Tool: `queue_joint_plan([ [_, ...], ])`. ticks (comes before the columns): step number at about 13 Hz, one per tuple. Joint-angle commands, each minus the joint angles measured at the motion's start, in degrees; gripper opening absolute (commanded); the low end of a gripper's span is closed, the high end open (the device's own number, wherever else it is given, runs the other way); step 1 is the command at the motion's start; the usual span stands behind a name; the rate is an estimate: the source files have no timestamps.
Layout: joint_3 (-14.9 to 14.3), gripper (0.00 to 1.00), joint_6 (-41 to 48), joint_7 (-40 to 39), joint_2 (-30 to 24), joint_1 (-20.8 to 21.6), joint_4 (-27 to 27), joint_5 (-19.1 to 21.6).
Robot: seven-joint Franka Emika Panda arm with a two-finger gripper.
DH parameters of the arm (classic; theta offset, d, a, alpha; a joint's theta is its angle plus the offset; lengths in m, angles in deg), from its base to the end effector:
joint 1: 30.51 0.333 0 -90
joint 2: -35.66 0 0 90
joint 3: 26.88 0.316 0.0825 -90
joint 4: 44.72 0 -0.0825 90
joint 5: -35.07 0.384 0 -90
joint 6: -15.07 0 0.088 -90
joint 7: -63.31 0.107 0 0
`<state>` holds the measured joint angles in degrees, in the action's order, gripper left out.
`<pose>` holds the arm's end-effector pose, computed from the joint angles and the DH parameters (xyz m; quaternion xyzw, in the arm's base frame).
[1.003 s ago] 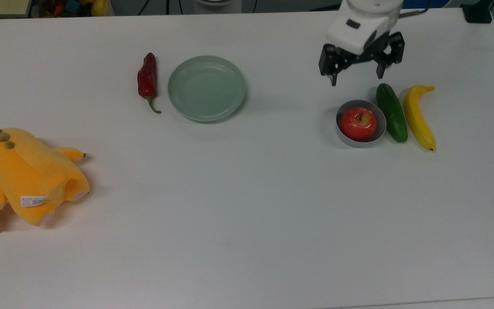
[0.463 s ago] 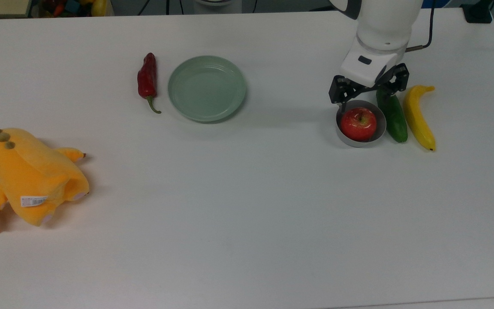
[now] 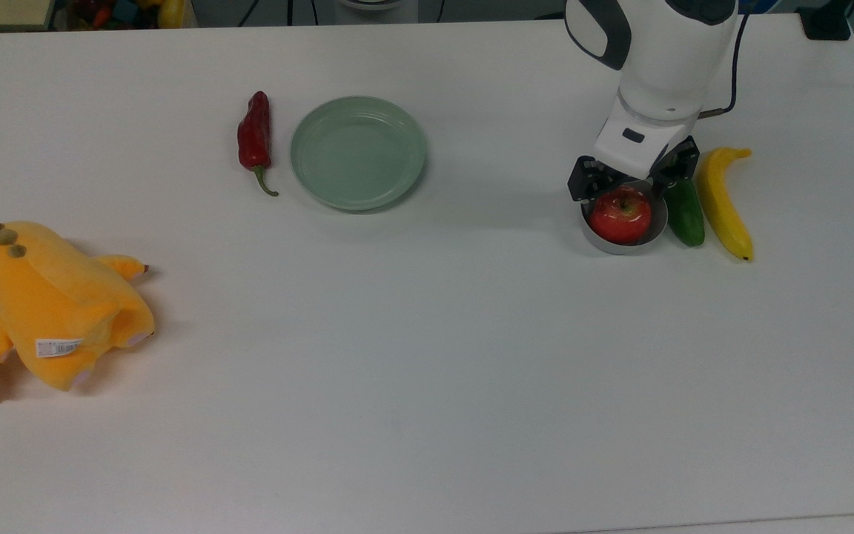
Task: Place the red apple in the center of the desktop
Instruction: 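Lower the gripper over the red apple and close on it, then lift the red apple up out of the grey bowl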
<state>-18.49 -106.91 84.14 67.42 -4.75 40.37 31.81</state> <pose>0.6016 0.3836 0.3629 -0.9919 -0.1171 -0.0364 0.0336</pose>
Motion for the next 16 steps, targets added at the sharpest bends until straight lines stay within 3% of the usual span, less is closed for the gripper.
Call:
queue_joint_plan([
  [1,1.09,1.0,-2.38,0.97,0.14,0.51,2.27,-3.06],
  [2,1.27,0.97,-5.26,1.14,0.14,0.69,2.97,-4.02],
  [3,1.27,0.84,-5.89,0.97,0.14,0.61,3.5,-4.12],
  [5,1.27,0.32,-5.9,0.88,0.06,0.52,3.51,-4.03],
  [6,1.27,0.13,-5.9,0.88,-0.03,0.43,3.51,-4.03],
  [7,1.27,0.01,-5.81,0.88,-0.03,0.25,3.51,-3.95],
  [11,1.54,0.0,-5.2,1.32,-2.48,-0.27,3.51,-3.33],
  [16,1.54,0.01,0.94,0.97,-11.43,-3.78,3.77,-2.89],
])
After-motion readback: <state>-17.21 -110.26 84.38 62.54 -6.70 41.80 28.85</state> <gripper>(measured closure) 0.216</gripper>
